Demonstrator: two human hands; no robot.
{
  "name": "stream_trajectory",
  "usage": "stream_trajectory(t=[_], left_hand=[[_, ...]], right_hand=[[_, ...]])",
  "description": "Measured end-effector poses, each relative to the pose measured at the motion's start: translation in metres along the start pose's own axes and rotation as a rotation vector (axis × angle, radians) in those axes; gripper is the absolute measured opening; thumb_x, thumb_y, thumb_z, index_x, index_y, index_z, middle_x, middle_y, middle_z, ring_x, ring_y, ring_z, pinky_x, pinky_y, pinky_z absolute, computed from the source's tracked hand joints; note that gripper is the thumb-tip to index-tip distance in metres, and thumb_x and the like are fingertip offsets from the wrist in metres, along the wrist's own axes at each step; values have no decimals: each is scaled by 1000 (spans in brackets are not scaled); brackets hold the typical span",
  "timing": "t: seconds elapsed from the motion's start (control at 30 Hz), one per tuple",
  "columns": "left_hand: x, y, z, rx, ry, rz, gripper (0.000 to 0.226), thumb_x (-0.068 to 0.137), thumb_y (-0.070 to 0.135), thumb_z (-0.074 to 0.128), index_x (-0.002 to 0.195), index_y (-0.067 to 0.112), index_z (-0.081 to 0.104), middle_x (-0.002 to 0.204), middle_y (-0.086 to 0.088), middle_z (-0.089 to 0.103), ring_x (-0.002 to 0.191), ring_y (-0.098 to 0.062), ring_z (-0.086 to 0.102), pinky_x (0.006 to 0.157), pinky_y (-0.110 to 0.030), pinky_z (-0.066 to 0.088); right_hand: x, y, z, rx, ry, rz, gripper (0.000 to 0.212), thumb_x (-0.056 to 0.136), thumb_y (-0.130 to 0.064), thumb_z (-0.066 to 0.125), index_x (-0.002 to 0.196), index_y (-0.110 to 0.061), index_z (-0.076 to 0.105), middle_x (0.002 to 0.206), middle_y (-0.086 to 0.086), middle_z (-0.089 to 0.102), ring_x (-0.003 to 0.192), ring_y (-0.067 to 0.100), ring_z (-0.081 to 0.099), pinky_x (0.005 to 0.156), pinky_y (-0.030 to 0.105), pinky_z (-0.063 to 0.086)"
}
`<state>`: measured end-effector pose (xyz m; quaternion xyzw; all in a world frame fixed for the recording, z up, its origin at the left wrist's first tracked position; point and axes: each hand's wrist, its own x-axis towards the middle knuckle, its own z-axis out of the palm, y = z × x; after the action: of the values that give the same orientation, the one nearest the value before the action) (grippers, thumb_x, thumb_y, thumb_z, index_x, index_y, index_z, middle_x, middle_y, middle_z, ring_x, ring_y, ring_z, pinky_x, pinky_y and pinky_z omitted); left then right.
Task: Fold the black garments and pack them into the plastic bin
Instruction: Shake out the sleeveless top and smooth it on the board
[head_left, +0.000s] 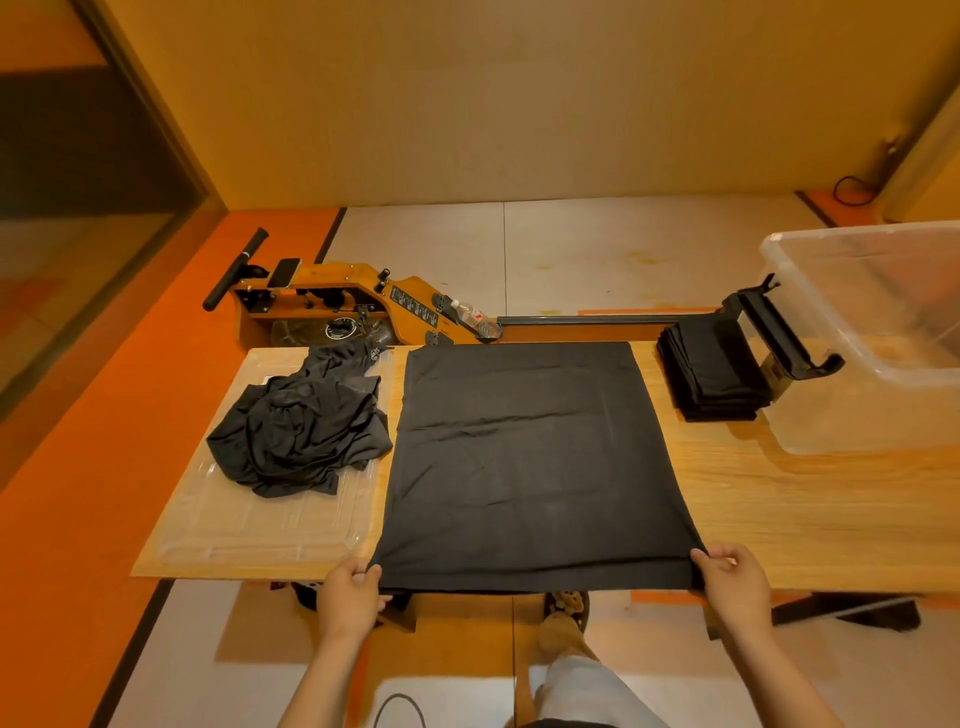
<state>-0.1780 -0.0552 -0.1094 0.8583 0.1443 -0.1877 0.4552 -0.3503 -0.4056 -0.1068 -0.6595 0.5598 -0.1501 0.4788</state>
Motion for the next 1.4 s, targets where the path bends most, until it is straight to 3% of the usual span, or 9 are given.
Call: stream_trajectory(t=[0.1, 0.2, 0.43, 0.6, 0.67, 0.8, 1.0, 1.13, 1.4], left_hand=[[-1, -2, 3, -38, -32, -29, 18, 97, 7, 53, 82, -1, 61, 82, -19, 68, 69, -26, 68, 57, -30, 50], [-2, -1, 4, -56, -27, -14, 26, 94, 14, 59, 73, -1, 60, 71, -17, 66, 65, -26, 65, 57, -29, 47], [-5, -9, -2, -104, -35, -74, 7, 85, 3, 70, 90, 4, 65, 92, -15, 69, 80, -28, 66, 76, -40, 57], [-16, -16, -10, -160, -127, -108, 15, 86, -3, 66, 101, 0, 64, 92, -15, 69, 81, -25, 64, 67, -29, 53], [-21, -18, -13, -188, -162, -101, 18, 89, 2, 64, 106, -4, 64, 86, -15, 68, 73, -21, 62, 63, -25, 51], [-32, -20, -19, -303, -117, -43, 28, 91, 4, 62, 118, 3, 55, 99, -17, 64, 83, -24, 65, 65, -23, 56], [-49, -15, -33, -339, -69, 90, 21, 90, 1, 61, 110, 8, 58, 94, -17, 65, 79, -26, 66, 58, -15, 55], [-57, -10, -47, -305, -106, 154, 12, 91, -1, 60, 96, 9, 64, 94, -23, 66, 81, -31, 67, 59, -15, 55], [-75, -3, -71, -339, -134, 237, 18, 92, 4, 58, 98, 17, 68, 99, -8, 69, 79, -19, 70, 74, -26, 56]], right_hand=[[-5, 1, 0, 45, -36, 51, 9, 91, -11, 62, 98, -5, 59, 93, 14, 61, 87, 29, 57, 72, 38, 47], [-8, 0, -4, 78, -56, 58, 10, 92, -10, 61, 100, -5, 59, 93, 11, 58, 89, 27, 55, 60, 28, 44], [-15, -3, -18, 43, -58, -10, 4, 93, -7, 58, 96, -5, 60, 88, 9, 57, 75, 16, 51, 57, 21, 37], [-18, 9, -24, 7, -86, -6, 13, 95, -11, 57, 97, -3, 66, 87, 10, 63, 78, 18, 54, 71, 32, 40], [-23, 12, -29, 16, -90, -11, 14, 95, -13, 55, 89, -4, 65, 81, 9, 62, 76, 19, 54, 73, 36, 42], [-33, 15, -38, 62, -87, -28, 22, 97, -15, 53, 76, -11, 59, 77, 12, 59, 80, 28, 56, 77, 44, 46], [-48, 16, -50, 127, -79, -39, 13, 94, -14, 58, 81, -11, 61, 82, 10, 61, 79, 22, 58, 77, 38, 48], [-58, 8, -59, 186, -69, -50, 6, 90, -10, 62, 85, -10, 63, 86, 9, 62, 77, 16, 57, 62, 25, 44], [-77, -1, -85, 311, -89, -113, 5, 89, -9, 63, 90, -14, 64, 95, 5, 63, 90, 20, 61, 69, 27, 49]])
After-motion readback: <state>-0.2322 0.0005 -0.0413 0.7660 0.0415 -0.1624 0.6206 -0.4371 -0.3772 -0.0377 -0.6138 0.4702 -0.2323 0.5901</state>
